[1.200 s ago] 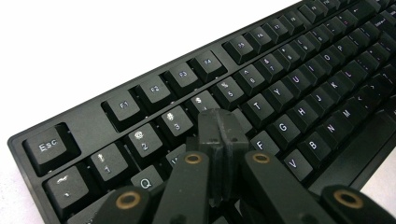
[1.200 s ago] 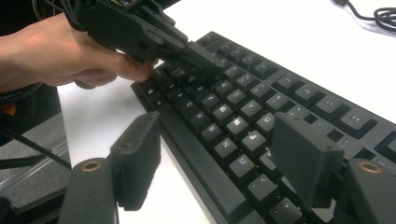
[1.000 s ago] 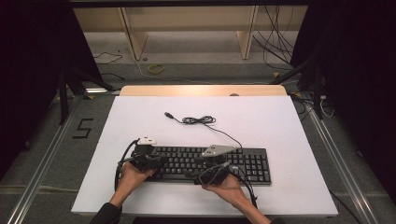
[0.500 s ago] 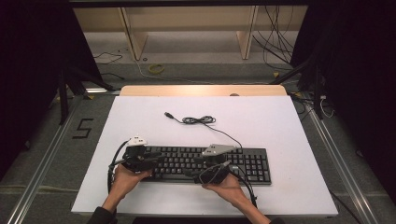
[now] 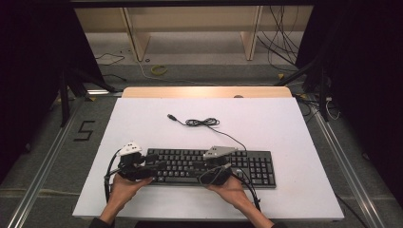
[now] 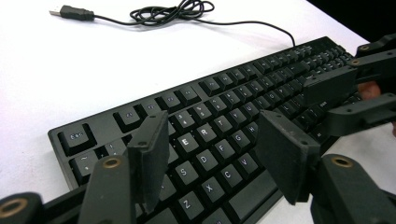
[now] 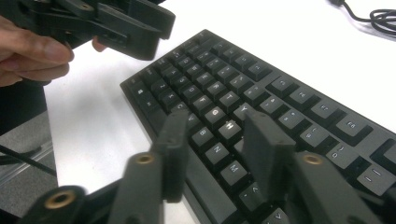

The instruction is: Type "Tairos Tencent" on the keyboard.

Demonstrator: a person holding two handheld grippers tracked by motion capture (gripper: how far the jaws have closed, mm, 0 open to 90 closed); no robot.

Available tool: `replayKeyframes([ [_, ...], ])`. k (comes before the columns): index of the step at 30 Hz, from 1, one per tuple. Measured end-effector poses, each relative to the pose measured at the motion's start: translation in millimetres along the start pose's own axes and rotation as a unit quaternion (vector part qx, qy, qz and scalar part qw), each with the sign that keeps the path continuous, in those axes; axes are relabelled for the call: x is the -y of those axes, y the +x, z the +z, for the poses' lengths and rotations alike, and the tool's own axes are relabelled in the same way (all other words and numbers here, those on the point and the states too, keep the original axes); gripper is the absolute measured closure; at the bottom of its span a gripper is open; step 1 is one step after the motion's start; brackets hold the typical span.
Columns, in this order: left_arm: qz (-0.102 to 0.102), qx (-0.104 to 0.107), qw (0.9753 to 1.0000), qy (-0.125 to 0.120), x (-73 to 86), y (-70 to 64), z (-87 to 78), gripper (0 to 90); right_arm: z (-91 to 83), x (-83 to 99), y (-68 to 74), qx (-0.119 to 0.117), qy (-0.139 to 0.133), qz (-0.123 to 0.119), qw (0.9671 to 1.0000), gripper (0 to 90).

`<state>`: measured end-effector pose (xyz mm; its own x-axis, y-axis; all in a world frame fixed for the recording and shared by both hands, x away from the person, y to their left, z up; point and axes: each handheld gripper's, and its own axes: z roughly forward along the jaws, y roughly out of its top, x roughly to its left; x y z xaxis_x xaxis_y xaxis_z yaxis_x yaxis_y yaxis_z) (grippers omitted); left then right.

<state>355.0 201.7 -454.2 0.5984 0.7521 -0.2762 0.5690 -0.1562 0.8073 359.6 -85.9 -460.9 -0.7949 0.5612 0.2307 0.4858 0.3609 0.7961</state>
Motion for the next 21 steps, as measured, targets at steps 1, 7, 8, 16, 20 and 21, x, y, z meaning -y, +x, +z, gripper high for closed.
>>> replayKeyframes([
  [1,-0.001,0.001,1.0000,-0.002,0.5,-0.1,-0.9,42.2,0.8,-0.2,0.0,0.002,0.001,-0.001,1.0000,65.9],
  [7,-0.001,0.006,0.9999,-0.010,4.9,-0.7,-4.7,38.4,6.2,-1.0,-0.6,0.004,0.010,-0.001,0.9999,77.6],
  [8,-0.002,0.006,0.9999,-0.013,5.7,-1.1,-4.9,37.9,7.1,-1.3,-0.5,0.005,0.013,0.000,0.9999,79.3],
  [16,0.001,0.008,0.9998,-0.021,9.2,-1.6,-8.5,35.5,15.0,-2.2,-0.5,0.010,0.028,-0.002,0.9995,88.5],
  [20,0.001,0.008,0.9998,-0.019,11.0,-1.9,-9.1,35.0,18.1,-2.1,-0.8,0.017,0.036,-0.001,0.9992,90.0],
  [21,0.001,0.008,0.9998,-0.020,11.3,-2.1,-9.3,34.9,18.9,-2.1,-1.2,0.018,0.038,-0.002,0.9991,90.0],
])
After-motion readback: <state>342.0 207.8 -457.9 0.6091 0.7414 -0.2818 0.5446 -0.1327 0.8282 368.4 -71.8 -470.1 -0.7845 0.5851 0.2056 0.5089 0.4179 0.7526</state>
